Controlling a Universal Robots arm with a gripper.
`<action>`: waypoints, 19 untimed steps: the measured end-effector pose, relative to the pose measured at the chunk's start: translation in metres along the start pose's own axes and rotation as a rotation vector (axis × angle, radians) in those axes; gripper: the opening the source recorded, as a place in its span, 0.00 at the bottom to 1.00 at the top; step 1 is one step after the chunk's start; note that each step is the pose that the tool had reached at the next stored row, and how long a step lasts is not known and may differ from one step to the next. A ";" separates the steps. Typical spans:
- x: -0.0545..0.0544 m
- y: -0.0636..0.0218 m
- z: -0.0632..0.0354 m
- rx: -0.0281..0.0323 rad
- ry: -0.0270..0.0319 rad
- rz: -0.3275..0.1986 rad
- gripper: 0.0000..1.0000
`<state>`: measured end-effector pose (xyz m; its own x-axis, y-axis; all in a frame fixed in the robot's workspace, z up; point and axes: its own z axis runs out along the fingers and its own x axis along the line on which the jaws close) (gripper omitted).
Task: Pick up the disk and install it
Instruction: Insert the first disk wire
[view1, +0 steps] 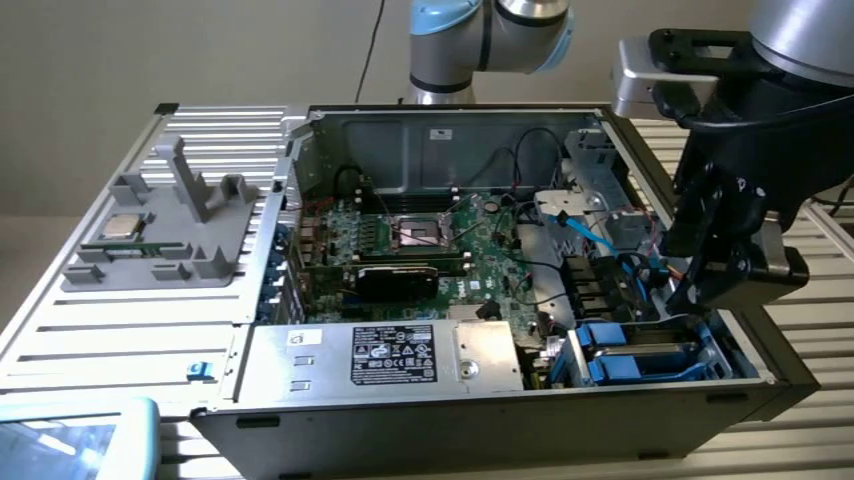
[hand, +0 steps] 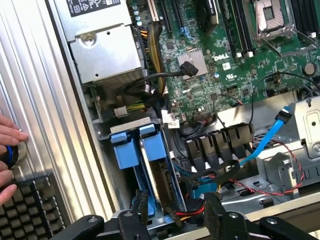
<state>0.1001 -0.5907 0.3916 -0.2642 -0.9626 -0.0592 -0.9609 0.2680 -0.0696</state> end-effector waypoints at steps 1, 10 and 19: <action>0.000 0.0000 0.0000 -0.0014 -0.0012 -0.018 0.56; 0.005 -0.0028 0.0001 -0.0156 -0.0116 -0.111 0.56; 0.021 -0.0133 0.0004 -0.0447 -0.0679 -0.105 0.56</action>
<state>0.1075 -0.6141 0.3909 -0.1570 -0.9801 -0.1213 -0.9861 0.1623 -0.0346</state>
